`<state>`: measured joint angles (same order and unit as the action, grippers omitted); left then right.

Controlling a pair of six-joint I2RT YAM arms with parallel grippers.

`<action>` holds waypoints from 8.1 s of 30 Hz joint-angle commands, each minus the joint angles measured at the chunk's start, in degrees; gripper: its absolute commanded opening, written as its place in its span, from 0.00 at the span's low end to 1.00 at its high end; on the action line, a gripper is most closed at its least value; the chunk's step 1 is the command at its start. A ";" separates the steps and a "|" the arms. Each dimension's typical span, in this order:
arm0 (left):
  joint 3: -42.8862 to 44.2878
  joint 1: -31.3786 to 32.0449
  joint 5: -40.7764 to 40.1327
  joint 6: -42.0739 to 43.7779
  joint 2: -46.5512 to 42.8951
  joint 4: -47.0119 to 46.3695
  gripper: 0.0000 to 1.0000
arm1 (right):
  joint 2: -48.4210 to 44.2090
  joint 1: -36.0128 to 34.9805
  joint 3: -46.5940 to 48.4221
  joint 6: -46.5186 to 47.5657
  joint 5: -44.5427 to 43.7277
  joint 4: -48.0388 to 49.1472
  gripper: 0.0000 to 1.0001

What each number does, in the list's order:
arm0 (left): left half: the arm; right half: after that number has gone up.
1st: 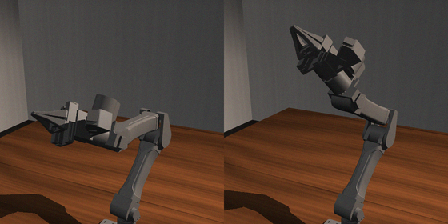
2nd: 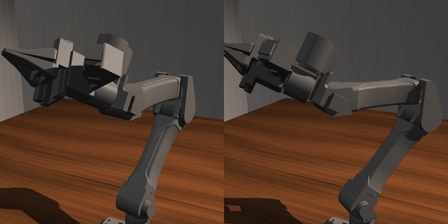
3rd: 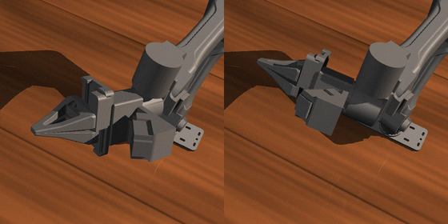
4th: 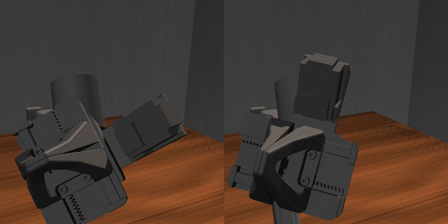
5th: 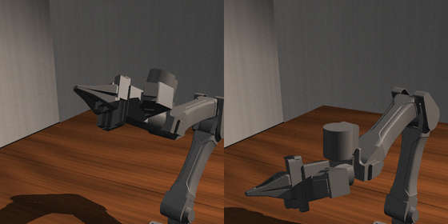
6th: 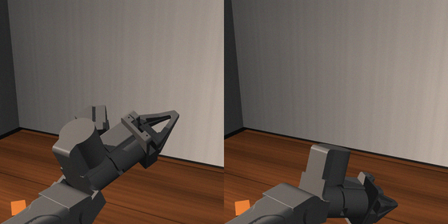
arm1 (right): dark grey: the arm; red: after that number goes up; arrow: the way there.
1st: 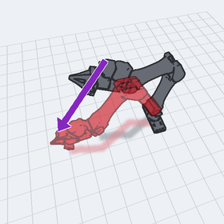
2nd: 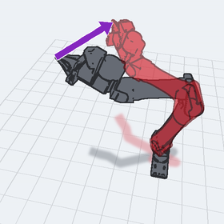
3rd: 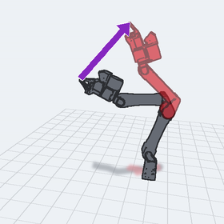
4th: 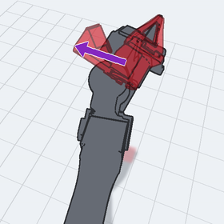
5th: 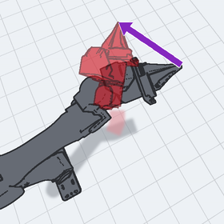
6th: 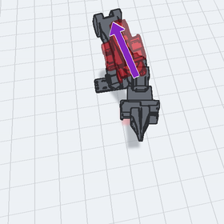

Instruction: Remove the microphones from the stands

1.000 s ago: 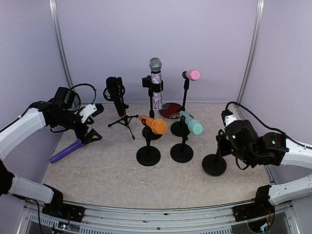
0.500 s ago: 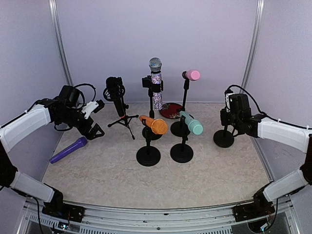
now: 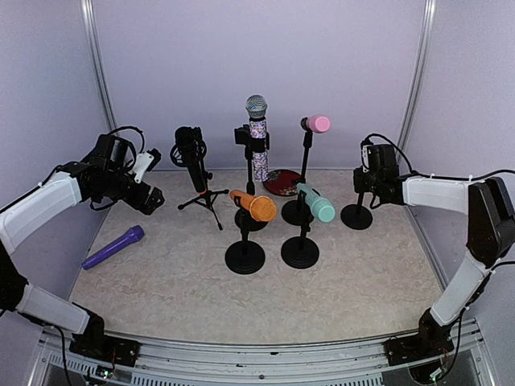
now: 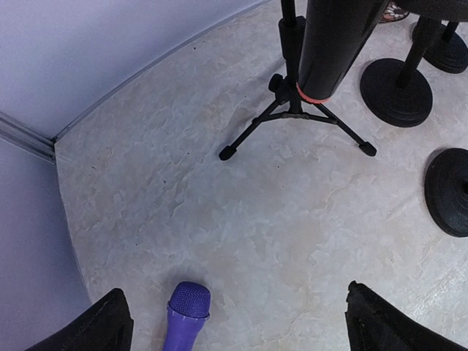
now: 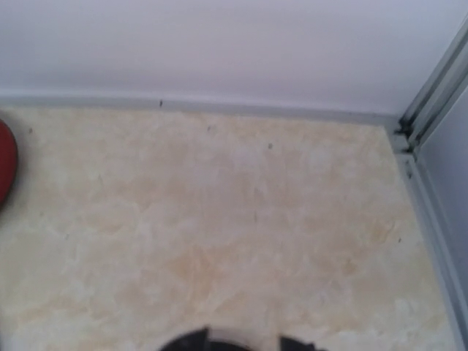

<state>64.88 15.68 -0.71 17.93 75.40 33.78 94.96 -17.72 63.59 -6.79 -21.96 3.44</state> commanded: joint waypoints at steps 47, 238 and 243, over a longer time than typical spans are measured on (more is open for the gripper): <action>-6.13 2.81 17.24 2.21 -10.31 -6.57 0.99 | -7.13 -56.20 14.86 -9.12 -12.84 -17.59 0.94; -35.72 -20.21 1.75 48.22 -9.72 -10.49 0.20 | 13.62 -46.26 41.39 -7.09 11.68 -25.06 0.92; -37.99 -24.06 -0.47 47.99 -6.90 -16.38 0.24 | 16.86 -44.52 43.13 -4.22 13.41 -25.92 0.90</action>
<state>27.42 -5.87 2.55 64.97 66.98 26.72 109.03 -63.92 104.68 -14.59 -8.43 -19.51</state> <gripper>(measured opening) 0.334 0.910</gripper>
